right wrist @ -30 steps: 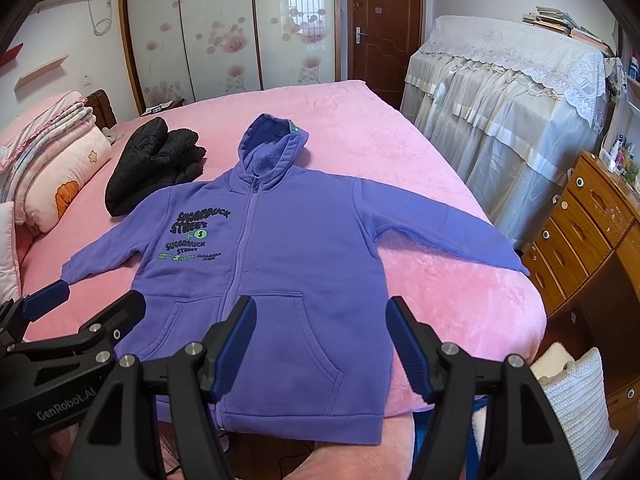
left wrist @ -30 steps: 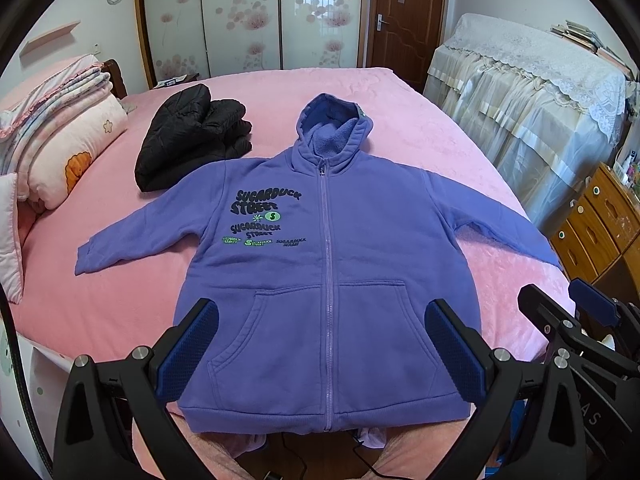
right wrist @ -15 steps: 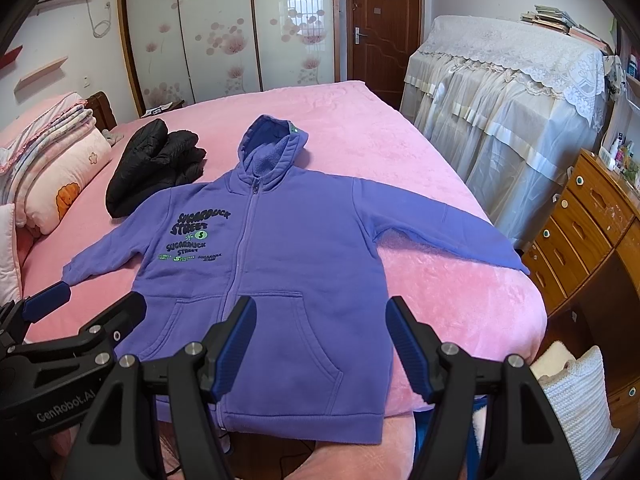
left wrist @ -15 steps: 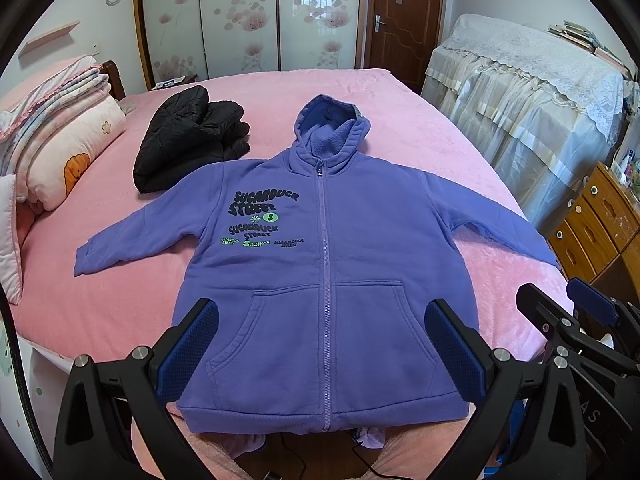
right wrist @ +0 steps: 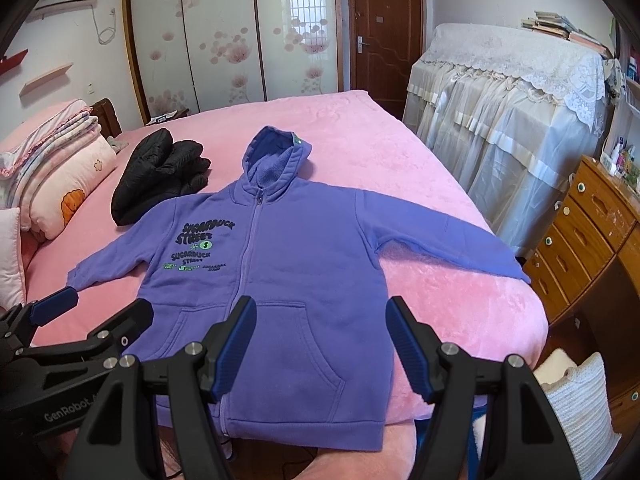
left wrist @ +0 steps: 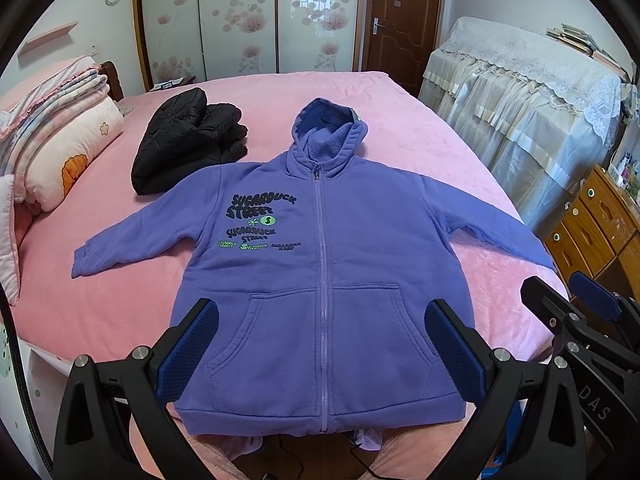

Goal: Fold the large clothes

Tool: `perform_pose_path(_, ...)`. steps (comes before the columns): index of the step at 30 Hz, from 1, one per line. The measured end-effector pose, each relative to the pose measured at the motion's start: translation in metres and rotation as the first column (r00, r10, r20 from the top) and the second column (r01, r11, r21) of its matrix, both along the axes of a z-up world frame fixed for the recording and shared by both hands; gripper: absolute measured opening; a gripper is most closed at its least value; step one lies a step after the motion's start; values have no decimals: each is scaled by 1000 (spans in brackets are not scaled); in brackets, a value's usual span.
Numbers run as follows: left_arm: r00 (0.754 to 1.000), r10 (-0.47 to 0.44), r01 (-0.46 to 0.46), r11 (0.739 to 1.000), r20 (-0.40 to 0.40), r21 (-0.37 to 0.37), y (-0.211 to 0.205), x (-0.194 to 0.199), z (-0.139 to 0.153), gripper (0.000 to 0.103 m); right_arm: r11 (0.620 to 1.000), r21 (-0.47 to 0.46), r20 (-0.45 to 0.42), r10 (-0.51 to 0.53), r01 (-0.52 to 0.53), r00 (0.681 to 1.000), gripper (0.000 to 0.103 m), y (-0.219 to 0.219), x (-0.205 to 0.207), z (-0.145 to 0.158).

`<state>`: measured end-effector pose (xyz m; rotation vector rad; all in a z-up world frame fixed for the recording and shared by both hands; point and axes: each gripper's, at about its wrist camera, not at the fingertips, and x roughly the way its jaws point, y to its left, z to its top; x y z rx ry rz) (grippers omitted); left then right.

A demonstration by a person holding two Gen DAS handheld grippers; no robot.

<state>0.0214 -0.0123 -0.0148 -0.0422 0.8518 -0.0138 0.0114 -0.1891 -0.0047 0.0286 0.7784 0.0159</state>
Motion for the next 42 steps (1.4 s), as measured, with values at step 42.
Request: perform_pose_path(42, 946, -191, 171, 981, 264, 95, -101, 91, 77, 102, 974, -111, 294, -158, 198, 943, 68, -120, 54, 71)
